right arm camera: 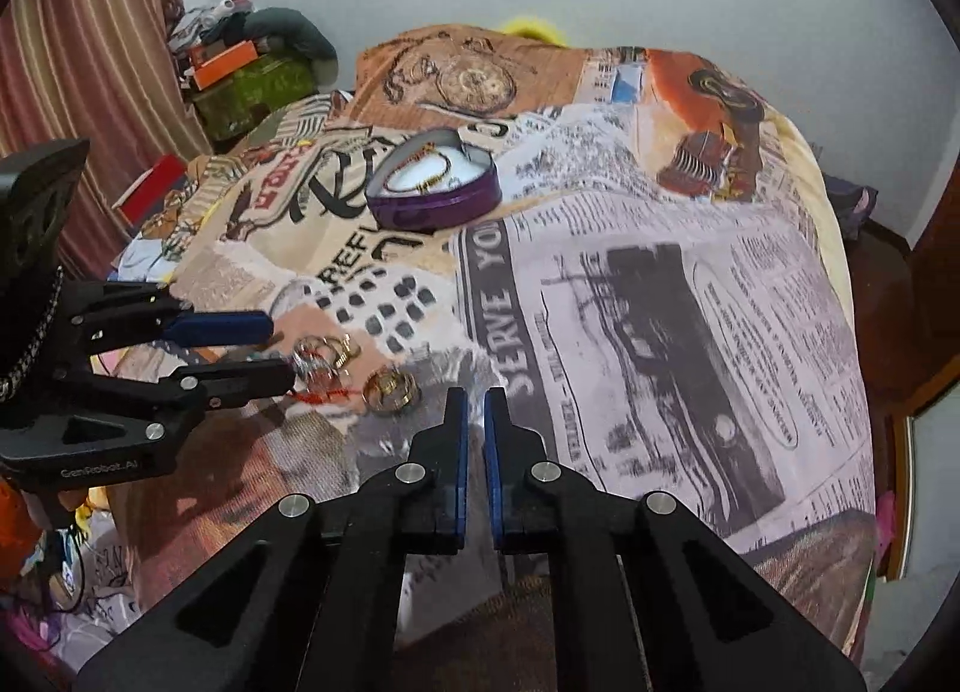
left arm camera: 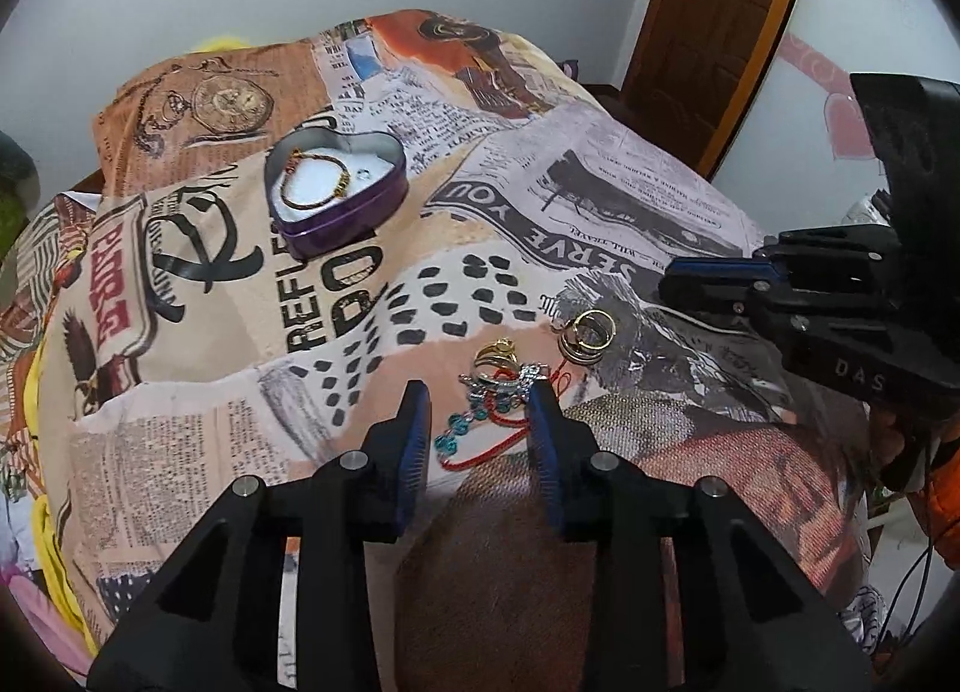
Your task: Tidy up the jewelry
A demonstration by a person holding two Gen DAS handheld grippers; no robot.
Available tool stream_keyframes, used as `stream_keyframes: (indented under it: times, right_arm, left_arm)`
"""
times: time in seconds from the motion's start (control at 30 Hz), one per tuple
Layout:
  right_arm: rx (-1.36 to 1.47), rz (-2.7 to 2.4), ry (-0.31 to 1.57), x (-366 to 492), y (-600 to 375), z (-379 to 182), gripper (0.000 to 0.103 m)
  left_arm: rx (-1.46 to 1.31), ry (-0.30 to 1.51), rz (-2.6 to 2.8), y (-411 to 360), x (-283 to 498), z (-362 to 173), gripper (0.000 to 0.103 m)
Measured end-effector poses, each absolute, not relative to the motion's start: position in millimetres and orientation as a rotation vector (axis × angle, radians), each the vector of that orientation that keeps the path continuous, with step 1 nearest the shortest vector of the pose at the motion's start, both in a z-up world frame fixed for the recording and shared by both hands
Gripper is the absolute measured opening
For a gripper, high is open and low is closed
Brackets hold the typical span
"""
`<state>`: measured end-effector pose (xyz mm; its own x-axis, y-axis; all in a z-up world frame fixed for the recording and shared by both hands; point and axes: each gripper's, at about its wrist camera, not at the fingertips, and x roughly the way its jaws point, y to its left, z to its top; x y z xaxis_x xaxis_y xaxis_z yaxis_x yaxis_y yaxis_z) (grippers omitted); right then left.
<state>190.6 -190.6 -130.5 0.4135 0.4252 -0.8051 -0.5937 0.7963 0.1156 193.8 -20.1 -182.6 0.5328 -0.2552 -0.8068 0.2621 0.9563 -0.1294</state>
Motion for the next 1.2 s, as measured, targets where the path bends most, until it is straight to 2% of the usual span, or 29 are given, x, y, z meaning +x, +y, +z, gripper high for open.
stream_keyframes:
  times: [0.2, 0.53, 0.63, 0.7, 0.73, 1.2]
  right_arm:
    - [-0.188, 0.652, 0.962, 193, -196, -135, 0.006]
    - [-0.175, 0.665, 0.97, 193, -198, -138, 0.008]
    - [-0.174, 0.673, 0.967, 191, -198, -137, 0.02]
    - [-0.178, 0.674, 0.954, 189, -197, -136, 0.033]
    - [-0.183, 0.674, 0.947, 188, -196, -135, 0.034]
    - [-0.219, 0.704, 0.924, 179, -177, -127, 0.034]
  left_arm:
    - [0.023, 0.965, -0.317, -30, 202, -185, 0.039]
    - [0.012, 0.962, -0.324, -37, 213, -189, 0.039]
    - [0.019, 0.951, -0.322, -37, 212, -189, 0.034]
    - [0.021, 0.947, -0.325, -37, 211, -189, 0.03]
    - [0.017, 0.945, -0.327, -36, 211, -188, 0.03]
    - [-0.039, 0.845, -0.296, -5, 184, -154, 0.03]
